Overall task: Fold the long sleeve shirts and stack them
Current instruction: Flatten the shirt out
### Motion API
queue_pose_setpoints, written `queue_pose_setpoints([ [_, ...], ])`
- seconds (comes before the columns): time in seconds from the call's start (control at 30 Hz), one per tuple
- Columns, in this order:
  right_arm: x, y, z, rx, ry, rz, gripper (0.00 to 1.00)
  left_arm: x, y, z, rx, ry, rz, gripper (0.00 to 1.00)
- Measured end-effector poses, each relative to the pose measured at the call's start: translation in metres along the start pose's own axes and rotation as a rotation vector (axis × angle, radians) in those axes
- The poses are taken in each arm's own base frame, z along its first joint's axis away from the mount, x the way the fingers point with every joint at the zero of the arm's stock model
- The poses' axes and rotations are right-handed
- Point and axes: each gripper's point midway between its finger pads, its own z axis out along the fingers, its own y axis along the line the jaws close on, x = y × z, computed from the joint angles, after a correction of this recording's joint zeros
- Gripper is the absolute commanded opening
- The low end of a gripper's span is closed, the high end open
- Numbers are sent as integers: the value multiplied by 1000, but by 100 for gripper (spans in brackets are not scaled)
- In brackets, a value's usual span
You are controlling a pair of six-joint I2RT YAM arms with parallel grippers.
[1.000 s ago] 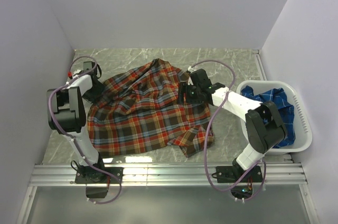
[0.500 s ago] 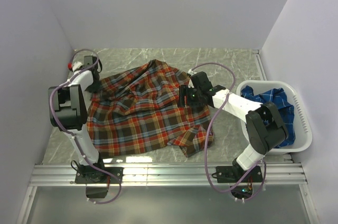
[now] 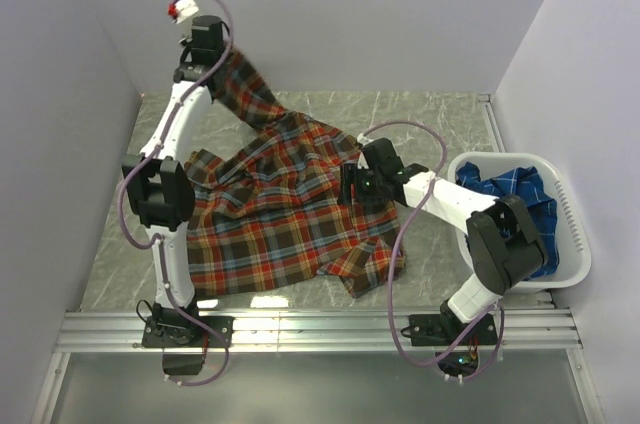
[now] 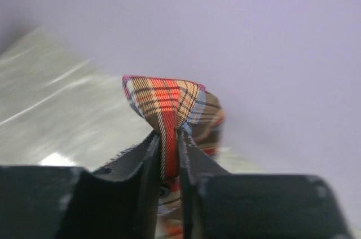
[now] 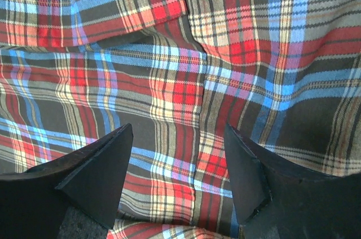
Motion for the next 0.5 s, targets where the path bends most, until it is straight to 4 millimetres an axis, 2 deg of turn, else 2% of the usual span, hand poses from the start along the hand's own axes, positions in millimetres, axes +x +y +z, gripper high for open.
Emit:
queue_pose_setpoints([
  [0.07,1,0,-2,0,-4,-1,73,-12,-45,-13,157,-56,-4,49],
  [0.1,0,0,-3,0,-9,-1,73,-13,-67,-22,250,-77,-11,65],
  [0.13,-1,0,-5,0,-15,-2,74,-11,-81,-30,314,-83,-6,90],
  [0.17,-3,0,-7,1,-25,-3,74,-7,-95,-38,382,-85,-7,96],
  [0.23,-7,1,-10,4,-41,-5,74,-1,-118,-50,481,-78,-11,99],
  [0.33,-13,1,-13,12,-61,-7,74,2,-124,-54,521,-67,11,99],
  [0.4,-19,1,-15,22,-73,-9,73,2,-118,-50,507,-68,21,99],
  [0.5,-44,6,-20,37,-119,-21,71,16,-86,-45,415,-19,45,99],
])
